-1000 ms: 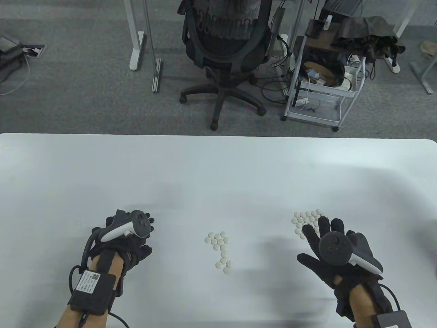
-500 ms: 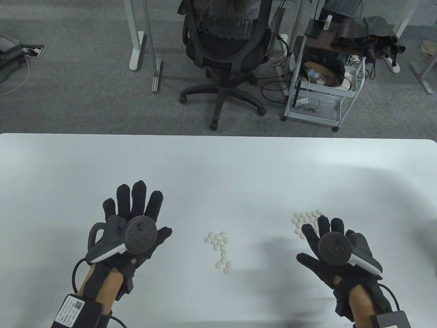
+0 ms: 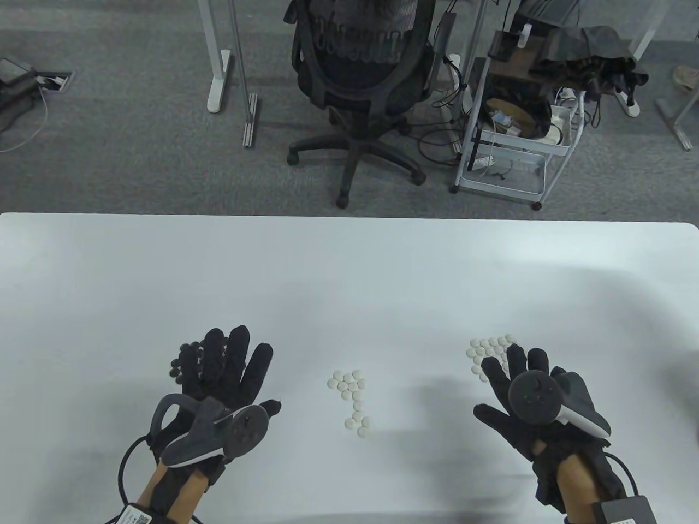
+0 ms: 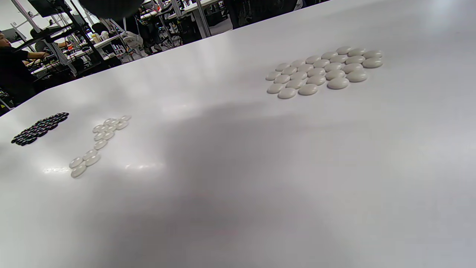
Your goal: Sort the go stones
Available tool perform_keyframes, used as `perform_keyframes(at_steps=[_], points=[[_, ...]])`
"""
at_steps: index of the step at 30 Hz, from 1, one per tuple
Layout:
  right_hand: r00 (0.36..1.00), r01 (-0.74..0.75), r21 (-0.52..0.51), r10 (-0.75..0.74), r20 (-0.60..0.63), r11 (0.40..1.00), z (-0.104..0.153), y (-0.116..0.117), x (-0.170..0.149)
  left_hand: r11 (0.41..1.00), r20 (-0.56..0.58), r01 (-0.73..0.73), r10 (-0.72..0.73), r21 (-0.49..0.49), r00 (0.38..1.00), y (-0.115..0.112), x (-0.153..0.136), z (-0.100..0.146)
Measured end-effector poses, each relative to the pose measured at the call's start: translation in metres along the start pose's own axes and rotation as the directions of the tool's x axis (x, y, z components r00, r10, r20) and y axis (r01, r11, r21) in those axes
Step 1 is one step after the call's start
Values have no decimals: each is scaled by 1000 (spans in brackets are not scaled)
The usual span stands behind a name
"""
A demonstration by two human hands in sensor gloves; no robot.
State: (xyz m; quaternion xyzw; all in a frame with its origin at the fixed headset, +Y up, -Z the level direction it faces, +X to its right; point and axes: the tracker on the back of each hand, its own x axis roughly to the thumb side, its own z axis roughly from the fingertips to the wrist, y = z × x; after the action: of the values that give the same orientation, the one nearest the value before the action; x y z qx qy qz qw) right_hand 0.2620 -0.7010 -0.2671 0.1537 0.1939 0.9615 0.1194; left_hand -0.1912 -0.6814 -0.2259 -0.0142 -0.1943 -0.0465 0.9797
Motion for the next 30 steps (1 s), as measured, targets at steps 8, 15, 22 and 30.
perform_keyframes(at_steps=[8,15,22,30], points=[[1000,2,20,-2,4,1000,-4,4,0,989,-27,-122,120,-87,992,-16,-14,1],[999,19,0,-19,44,1000,-1,-2,5,979,-49,-154,148,-137,988,-19,-16,-1],[960,140,-55,-122,252,989,1,-54,48,976,-67,-159,151,-146,986,-21,-21,0],[974,-13,109,-12,224,994,-62,-80,124,972,-75,-179,169,-151,983,-23,-28,1]])
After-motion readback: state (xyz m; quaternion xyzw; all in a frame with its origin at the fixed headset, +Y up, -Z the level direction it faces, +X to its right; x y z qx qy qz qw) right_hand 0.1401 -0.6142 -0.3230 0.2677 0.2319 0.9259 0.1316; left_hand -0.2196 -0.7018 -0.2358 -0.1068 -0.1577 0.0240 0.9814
